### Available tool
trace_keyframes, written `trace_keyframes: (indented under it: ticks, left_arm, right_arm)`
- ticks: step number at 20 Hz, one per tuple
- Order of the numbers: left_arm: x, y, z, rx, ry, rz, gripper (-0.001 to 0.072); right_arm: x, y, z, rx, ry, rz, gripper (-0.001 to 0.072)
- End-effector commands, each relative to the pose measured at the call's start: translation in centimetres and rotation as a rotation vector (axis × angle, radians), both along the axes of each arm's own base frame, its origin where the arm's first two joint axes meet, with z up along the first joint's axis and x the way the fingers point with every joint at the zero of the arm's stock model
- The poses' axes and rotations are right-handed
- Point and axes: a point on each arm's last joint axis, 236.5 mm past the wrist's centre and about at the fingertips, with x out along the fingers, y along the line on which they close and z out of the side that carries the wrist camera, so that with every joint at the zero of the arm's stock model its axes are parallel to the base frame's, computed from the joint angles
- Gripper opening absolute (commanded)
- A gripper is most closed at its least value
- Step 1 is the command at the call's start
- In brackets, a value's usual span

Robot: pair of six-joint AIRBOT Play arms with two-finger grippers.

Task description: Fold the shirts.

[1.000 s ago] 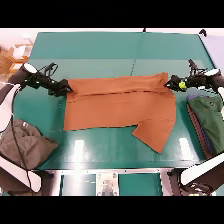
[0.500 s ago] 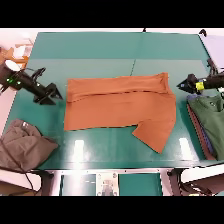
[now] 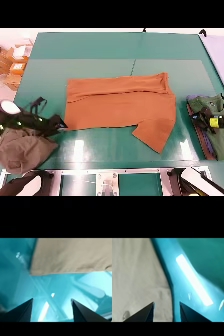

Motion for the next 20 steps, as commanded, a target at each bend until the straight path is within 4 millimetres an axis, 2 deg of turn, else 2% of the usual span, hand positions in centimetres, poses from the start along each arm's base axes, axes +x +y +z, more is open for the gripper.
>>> trace_keyframes:
  ticks: [1, 2, 4, 7, 9, 11, 12, 13, 14, 15, 16, 19, 20]
  left_arm:
    - [0.0, -1.7, -2.9, 0.011, -0.069, 0.148, 0.0553]
    - [0.5, -1.8, -3.6, 0.027, -0.084, 0.193, 0.0553]
    - [2.6, -1.3, -4.0, 0.051, -0.153, 0.313, 0.0553]
    - [6.7, -0.9, -2.4, 0.036, -0.296, 0.459, 0.0552]
    - [8.2, -0.9, -1.4, 0.016, -0.358, 0.517, 0.0551]
    - [8.3, -1.0, -1.4, 0.007, -0.352, 0.532, 0.0551]
    - [8.3, -1.1, -1.4, -0.004, -0.342, 0.548, 0.0551]
    - [8.3, -1.2, -1.3, -0.017, -0.336, 0.561, 0.0549]
    - [8.2, -1.4, -1.2, -0.03, -0.324, 0.567, 0.0464]
    - [8.0, -1.6, -1.3, -0.033, -0.314, 0.56, 0.0286]
    - [7.6, -1.9, -1.5, -0.037, -0.295, 0.547, 0.026]
    - [5.7, -3.3, -2.2, -0.058, -0.211, 0.49, 0.0262]
    - [4.8, -3.9, -2.4, -0.065, -0.174, 0.463, 0.0315]
  right_arm:
    - [-2.3, 1.0, -2.1, 0.003, 0.006, -0.102, 0.0383]
    - [-2.4, 1.2, -2.6, 0.009, 0.011, -0.107, 0.0383]
    - [-2.1, 1.5, -3.0, 0.028, -0.006, -0.14, 0.0383]
    - [-2.1, 1.4, -3.6, 0.022, -0.011, -0.156, 0.0383]
    - [-1.9, 1.7, -3.9, 0.019, -0.013, -0.155, 0.0383]
    - [-1.7, 2.1, -4.0, 0.016, -0.017, -0.141, 0.0384]
    - [-1.6, 2.5, -4.1, 0.018, -0.015, -0.129, 0.0427]
    - [-1.5, 2.8, -4.2, 0.022, -0.012, -0.116, 0.0434]
    - [-1.5, 3.4, -4.4, 0.031, -0.003, -0.098, 0.0435]
    - [-1.7, 4.0, -4.6, 0.043, 0.007, -0.084, 0.0435]
    - [-1.9, 4.5, -4.9, 0.051, 0.017, -0.074, 0.0435]
    - [-2.7, 5.2, -5.7, 0.072, 0.038, -0.075, 0.0435]
    - [-2.8, 5.4, -5.8, 0.075, 0.042, -0.075, 0.0435]
